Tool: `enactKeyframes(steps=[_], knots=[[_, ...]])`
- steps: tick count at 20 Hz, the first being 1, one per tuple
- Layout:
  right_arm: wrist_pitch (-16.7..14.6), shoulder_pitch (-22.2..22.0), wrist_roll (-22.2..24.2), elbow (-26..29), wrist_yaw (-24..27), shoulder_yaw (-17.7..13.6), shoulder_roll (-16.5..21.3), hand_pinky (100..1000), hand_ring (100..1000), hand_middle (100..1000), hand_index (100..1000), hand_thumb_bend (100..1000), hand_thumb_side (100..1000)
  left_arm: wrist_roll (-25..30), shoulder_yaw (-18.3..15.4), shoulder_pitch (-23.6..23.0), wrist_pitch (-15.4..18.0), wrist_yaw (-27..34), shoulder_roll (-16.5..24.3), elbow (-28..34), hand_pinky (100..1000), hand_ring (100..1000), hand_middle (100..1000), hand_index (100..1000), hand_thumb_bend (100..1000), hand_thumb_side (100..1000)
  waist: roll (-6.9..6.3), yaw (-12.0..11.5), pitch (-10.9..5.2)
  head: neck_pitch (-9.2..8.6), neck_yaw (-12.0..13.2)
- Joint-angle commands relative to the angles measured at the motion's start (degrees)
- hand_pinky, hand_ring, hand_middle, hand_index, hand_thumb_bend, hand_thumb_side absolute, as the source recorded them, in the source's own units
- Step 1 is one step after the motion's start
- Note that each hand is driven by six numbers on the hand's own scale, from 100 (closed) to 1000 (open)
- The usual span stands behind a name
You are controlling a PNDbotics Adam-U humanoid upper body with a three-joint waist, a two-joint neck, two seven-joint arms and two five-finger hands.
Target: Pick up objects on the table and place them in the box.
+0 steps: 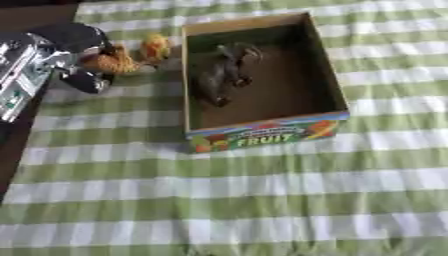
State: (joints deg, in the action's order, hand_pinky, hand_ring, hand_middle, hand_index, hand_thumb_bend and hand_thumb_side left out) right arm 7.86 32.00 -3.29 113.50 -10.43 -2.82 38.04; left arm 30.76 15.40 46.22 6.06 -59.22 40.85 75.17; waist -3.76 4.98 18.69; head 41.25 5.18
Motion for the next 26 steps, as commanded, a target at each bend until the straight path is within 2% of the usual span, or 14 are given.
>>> enactKeyframes(steps=[1, 7, 11, 19, 26], knots=[[-0.03, 0.39, 0.14, 1.1, 0.21, -0.86, 0.89, 776, 823, 763, 861, 100, 1000, -0.17, -1.25, 1.53, -0.68, 0.04, 1.83, 1.78, 413, 597, 528, 500, 100, 264, 0.2, -0.13, -1.56, 0.05, -0.08], [-0.03, 0.16, 0.09, 1.1, 0.44, -0.98, 0.9, 776, 823, 763, 861, 100, 1000, 1.92, -1.72, 3.68, -1.18, -0.05, 1.6, 5.03, 413, 598, 530, 508, 100, 264, 0.24, -0.33, -2.01, 0.14, -0.38], [-0.13, 0.16, 0.03, 1.1, 0.65, -1.01, 0.74, 776, 823, 762, 861, 100, 1000, 3.09, -1.59, 6.58, -1.12, 0.01, -0.12, 8.09, 412, 597, 530, 507, 100, 264, 0.34, -0.4, -2.37, -0.02, -0.91], [-0.82, 0.9, -0.25, 1.1, 1.26, -0.88, 0.05, 776, 823, 762, 861, 100, 1000, 2.89, 0.04, 11.64, -1.71, -0.72, -7.23, 11.25, 415, 595, 532, 514, 100, 262, 0.65, 0.09, -2.68, -1.23, -3.6], [-0.91, 1.25, -0.52, 1.1, 1.44, -1.05, -0.58, 776, 823, 761, 859, 100, 1000, 2.47, 1.57, 14.54, -2.08, -2.0, -14.53, 10.15, 417, 593, 532, 514, 100, 265, 0.74, 0.59, -2.43, -1.35, -3.32]])
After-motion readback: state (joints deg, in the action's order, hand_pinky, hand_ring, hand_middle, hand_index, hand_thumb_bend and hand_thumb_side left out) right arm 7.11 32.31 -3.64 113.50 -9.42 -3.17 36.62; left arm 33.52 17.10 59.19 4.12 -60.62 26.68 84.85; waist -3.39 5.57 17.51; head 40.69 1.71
